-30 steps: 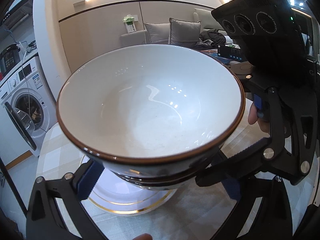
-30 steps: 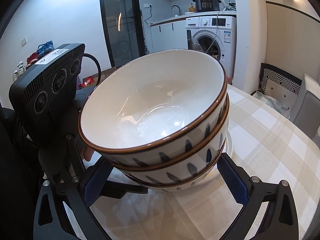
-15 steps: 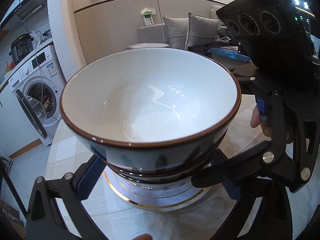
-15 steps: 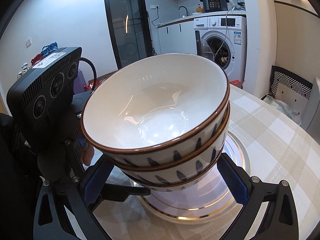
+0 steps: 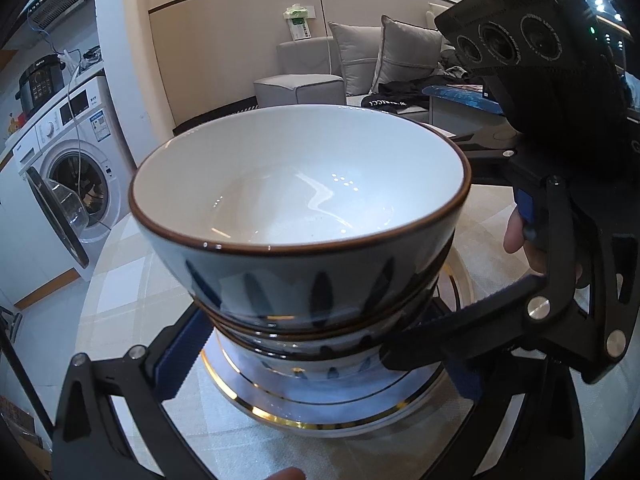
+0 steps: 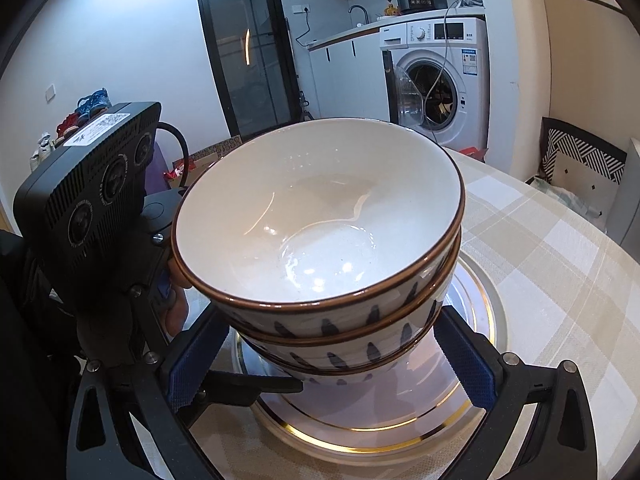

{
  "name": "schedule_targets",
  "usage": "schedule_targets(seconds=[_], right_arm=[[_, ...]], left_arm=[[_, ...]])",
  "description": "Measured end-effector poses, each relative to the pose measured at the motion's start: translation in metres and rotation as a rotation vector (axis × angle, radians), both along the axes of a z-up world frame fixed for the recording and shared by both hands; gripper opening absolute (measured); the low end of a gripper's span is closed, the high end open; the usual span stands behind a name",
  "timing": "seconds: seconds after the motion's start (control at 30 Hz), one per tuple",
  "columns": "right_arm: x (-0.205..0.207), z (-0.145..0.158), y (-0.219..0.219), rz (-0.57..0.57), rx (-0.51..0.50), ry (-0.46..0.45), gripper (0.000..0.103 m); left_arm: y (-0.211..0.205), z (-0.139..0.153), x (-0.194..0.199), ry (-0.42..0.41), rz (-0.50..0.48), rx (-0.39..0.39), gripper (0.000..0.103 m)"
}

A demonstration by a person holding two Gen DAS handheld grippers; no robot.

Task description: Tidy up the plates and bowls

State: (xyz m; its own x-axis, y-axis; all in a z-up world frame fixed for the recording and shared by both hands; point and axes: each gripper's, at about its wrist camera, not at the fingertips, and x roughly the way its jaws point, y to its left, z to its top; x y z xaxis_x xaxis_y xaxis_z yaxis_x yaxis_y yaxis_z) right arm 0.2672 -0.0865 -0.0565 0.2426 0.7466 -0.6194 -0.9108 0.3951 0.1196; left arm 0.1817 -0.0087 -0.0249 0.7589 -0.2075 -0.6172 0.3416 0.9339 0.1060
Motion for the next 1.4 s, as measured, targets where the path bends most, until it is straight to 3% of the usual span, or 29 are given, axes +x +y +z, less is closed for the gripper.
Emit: schedule_targets(seconds=[0.93,1.2,1.4], right_arm=[[-0.017,0.0,-0.004,-0.023,-0.03,-0.068,0.103],[-0.029,0.007,-0.019,-0.083,-0.033,-0.076,0.103],[-0.048,0.017,-0.042,-0.176,-0.003,-0.069,0.103]], left_arm=[[0.002,0.004,-0.006,-0.029,-0.004,0.009,0.103],[0.011,0.012,-0.028,-0.037,0.015,0.008,0.103],[0.029,0.023,-0.053,-0.055,0.056,-0.035,0.103]])
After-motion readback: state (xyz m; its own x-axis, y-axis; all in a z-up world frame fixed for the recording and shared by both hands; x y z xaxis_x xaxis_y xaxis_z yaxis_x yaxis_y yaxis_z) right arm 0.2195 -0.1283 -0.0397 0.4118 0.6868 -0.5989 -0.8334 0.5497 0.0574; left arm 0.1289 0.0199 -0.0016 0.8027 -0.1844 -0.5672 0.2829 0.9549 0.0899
